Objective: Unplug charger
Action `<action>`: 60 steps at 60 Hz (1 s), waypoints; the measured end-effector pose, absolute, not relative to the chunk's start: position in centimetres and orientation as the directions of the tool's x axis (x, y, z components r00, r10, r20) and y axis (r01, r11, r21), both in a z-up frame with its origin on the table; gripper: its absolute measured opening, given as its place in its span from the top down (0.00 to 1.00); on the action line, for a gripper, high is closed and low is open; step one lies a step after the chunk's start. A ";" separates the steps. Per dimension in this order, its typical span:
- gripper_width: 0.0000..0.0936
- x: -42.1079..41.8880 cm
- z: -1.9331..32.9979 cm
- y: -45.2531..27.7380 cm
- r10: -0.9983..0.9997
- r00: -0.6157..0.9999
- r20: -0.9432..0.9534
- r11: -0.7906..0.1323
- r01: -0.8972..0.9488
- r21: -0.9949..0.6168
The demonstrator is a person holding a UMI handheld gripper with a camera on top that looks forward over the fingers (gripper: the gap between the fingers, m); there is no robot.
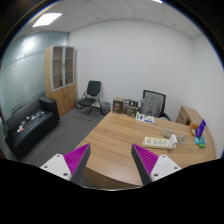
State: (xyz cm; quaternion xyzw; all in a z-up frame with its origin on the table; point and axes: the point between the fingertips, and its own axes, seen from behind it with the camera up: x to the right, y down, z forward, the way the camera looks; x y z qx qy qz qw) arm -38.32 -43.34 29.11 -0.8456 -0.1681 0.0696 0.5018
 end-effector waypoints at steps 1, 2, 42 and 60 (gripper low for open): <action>0.08 -38.2 29.0 -43.4 0.351 0.935 0.049 -0.444 0.213 -0.870; 0.08 -38.0 28.8 -43.4 0.348 0.936 0.048 -0.449 0.211 -0.868; 0.07 -6.7 8.2 -23.3 0.027 0.992 0.125 -0.508 0.121 -0.853; 0.23 -4.4 4.7 -8.4 0.028 0.997 0.074 -0.453 0.079 -0.888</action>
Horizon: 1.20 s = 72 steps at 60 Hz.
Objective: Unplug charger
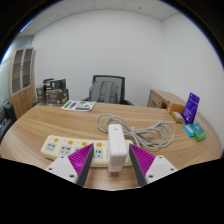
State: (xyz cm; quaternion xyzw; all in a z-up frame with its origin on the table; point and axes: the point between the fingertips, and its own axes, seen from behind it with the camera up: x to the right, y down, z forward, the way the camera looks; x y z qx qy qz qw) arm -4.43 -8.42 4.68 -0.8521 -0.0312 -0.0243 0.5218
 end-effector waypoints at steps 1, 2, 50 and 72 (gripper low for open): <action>0.27 -4.4 4.5 -8.1 0.029 0.997 0.072 -0.454 0.077 -0.888; 0.32 -4.4 4.5 -7.7 0.030 0.997 0.069 -0.452 0.075 -0.889; 0.82 -0.4 25.5 -6.0 -0.034 0.998 0.046 -0.162 0.039 -0.986; 0.77 7.7 3.1 -9.0 -0.109 0.990 -0.093 -0.548 -0.138 -0.825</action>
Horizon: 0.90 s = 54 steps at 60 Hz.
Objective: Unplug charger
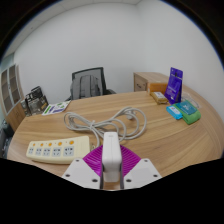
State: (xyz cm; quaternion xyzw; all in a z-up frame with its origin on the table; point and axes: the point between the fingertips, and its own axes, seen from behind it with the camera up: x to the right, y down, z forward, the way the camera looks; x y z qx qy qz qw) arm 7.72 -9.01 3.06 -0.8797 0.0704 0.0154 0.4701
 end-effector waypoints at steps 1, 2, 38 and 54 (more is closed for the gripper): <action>0.75 7.8 2.5 -9.2 -0.111 0.989 -0.102 -0.551 -0.146 -0.821; 0.76 8.0 2.7 -9.1 -0.110 0.987 -0.120 -0.535 -0.160 -0.830; 0.08 16.7 6.8 -14.7 -0.151 0.986 0.073 -0.582 -0.029 -0.813; 0.08 12.7 15.1 -23.3 -0.202 0.972 0.116 -0.537 -0.011 -0.844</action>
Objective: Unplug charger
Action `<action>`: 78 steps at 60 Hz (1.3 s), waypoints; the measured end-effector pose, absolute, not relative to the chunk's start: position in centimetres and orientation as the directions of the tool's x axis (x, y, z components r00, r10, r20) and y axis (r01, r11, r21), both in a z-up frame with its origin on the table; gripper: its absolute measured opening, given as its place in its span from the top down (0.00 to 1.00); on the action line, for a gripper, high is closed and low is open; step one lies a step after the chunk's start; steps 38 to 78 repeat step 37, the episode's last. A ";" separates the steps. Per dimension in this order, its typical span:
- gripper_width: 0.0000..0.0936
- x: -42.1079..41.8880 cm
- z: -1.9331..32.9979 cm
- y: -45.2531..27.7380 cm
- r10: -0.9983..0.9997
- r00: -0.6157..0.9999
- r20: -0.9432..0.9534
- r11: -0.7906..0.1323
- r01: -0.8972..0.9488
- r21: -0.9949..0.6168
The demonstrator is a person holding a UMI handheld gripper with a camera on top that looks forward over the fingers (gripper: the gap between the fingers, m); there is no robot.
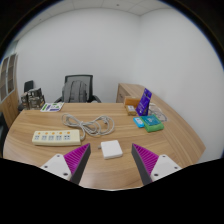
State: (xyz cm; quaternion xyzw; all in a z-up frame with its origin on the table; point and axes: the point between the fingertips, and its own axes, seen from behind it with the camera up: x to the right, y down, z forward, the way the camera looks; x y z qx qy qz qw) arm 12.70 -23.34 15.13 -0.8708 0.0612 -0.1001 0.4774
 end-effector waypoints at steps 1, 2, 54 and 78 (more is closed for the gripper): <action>0.08 12.4 15.5 -23.9 -0.207 0.971 0.118 -0.533 -0.011 -0.846; 0.08 12.2 16.0 -24.6 -0.212 0.970 0.120 -0.531 -0.011 -0.847; 0.08 5.5 21.7 -36.4 -0.247 0.955 0.161 -0.490 0.021 -0.872; 0.08 5.5 21.7 -36.4 -0.247 0.955 0.161 -0.490 0.021 -0.872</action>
